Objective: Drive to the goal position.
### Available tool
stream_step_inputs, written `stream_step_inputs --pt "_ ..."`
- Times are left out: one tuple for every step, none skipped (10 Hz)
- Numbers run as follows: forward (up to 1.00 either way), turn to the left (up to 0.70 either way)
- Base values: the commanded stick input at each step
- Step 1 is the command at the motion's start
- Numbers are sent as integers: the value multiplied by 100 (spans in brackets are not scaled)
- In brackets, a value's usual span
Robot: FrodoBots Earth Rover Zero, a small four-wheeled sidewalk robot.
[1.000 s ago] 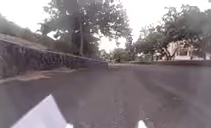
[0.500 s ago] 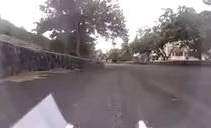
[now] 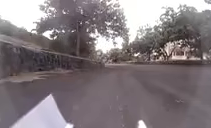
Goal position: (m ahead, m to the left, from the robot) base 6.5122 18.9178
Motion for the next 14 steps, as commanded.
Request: stream_step_inputs --pt "20 0" --pt "20 0" --pt "20 0" --pt "20 0" --pt "20 0" --pt "20 0" --pt "20 0" --pt "20 0" --pt "20 0" --pt "20 0" --pt "20 0" --pt "20 0" --pt "20 0" --pt "20 0"
